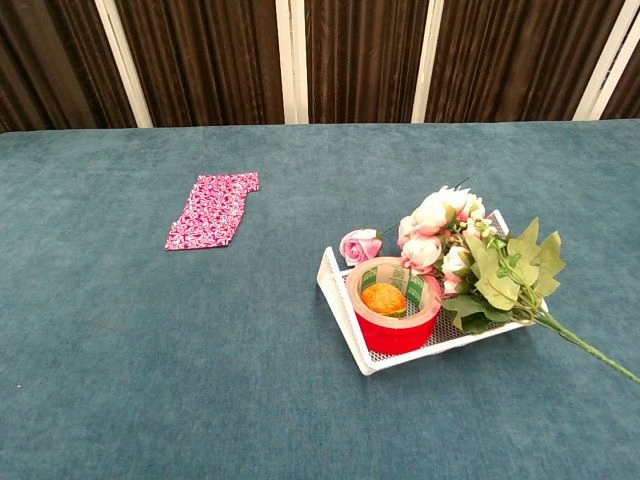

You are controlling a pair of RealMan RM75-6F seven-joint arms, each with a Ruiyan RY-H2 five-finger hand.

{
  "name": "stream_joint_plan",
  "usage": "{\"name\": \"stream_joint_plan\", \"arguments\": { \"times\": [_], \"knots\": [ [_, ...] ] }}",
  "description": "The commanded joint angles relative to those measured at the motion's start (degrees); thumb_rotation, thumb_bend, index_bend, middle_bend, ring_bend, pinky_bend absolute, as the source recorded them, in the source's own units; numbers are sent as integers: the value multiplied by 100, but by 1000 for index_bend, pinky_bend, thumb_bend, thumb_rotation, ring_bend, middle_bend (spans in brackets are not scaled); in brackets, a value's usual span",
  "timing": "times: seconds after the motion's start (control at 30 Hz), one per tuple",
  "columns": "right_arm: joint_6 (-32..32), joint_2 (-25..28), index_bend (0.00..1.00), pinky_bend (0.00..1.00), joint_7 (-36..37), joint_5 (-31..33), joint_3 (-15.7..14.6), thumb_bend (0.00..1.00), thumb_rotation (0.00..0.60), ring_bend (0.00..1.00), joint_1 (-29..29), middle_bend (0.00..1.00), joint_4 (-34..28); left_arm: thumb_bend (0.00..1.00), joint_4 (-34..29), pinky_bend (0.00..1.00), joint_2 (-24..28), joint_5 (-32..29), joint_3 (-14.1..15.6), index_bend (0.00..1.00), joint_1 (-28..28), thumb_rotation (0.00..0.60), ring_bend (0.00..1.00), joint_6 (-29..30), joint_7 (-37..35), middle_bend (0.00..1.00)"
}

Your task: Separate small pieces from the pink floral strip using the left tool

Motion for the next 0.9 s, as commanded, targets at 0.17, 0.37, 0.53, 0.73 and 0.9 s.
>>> {"name": "stream_joint_plan", "arguments": {
  "times": [0.17, 0.37, 0.53, 0.73, 0.9],
  "knots": [
    [-38, -14, 0, 264, -22, 51, 13, 366, 600, 150, 13, 50, 18, 916, -112, 708, -258, -1710, -385, 0, -1240, 600, 726, -1647, 1078, 801],
    [-67, -25, 0, 264, -50, 77, 20, 366, 600, 149, 27, 50, 26, 949, 72, 717, -647, -2678, -396, 0, -1770, 600, 742, -1926, 1771, 805],
    [-86, -32, 0, 264, -75, 109, 29, 367, 600, 149, 34, 50, 30, 985, 293, 735, -970, -3267, -319, 0, -2169, 600, 767, -2161, 2079, 808],
    [-84, -29, 0, 264, -66, 137, 38, 366, 600, 150, 29, 49, 43, 989, 577, 735, -1409, -3894, -115, 0, -2604, 600, 773, -2288, 2509, 808],
    [-70, -19, 0, 264, -26, 148, 46, 366, 600, 149, 20, 50, 52, 990, 801, 735, -1771, -4331, 88, 0, -2905, 600, 774, -2261, 2856, 808]
  ]
}}
